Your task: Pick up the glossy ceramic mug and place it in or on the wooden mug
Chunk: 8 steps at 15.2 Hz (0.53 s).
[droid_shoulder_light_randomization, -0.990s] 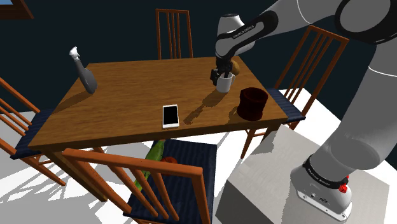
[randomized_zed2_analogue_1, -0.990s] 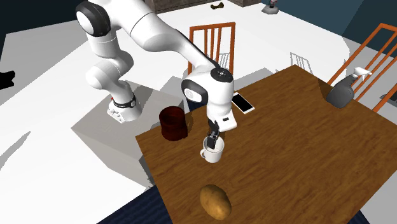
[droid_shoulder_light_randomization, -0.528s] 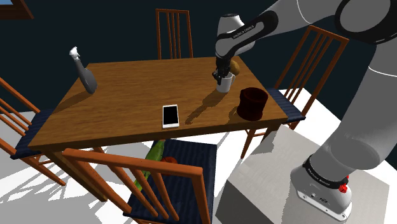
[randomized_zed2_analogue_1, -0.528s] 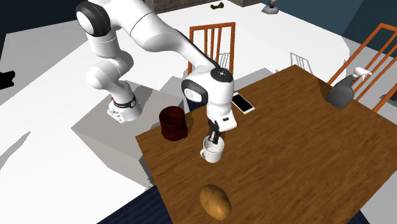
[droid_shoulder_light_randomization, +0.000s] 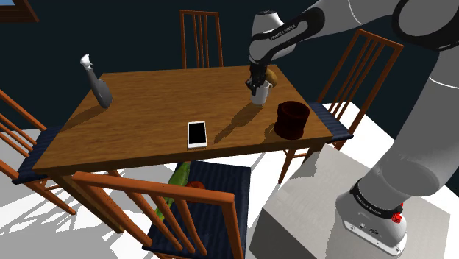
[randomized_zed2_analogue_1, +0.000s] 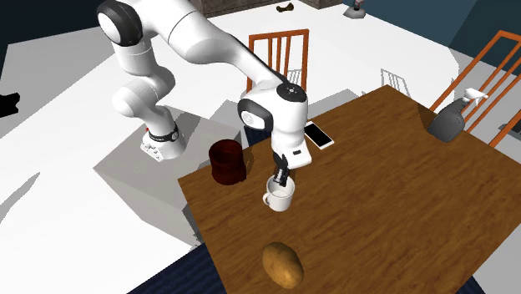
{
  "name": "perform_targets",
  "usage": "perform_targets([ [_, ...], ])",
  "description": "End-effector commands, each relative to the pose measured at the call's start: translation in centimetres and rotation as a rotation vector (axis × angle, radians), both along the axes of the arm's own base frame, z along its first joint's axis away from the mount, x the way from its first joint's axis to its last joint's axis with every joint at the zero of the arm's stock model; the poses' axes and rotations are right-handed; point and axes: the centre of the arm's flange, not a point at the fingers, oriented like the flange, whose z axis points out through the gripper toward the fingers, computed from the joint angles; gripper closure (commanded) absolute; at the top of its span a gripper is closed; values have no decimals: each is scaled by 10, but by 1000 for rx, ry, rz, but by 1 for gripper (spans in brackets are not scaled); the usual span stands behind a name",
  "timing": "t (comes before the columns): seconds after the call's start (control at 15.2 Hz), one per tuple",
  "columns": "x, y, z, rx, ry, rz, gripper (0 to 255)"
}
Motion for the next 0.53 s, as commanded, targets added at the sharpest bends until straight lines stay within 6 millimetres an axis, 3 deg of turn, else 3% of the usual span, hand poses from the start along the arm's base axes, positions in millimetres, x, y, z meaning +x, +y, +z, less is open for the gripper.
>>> perform_targets([
  [0.0,1,-1,10,0,0,0,255],
  [0.46,1,-1,47,0,0,0,255],
])
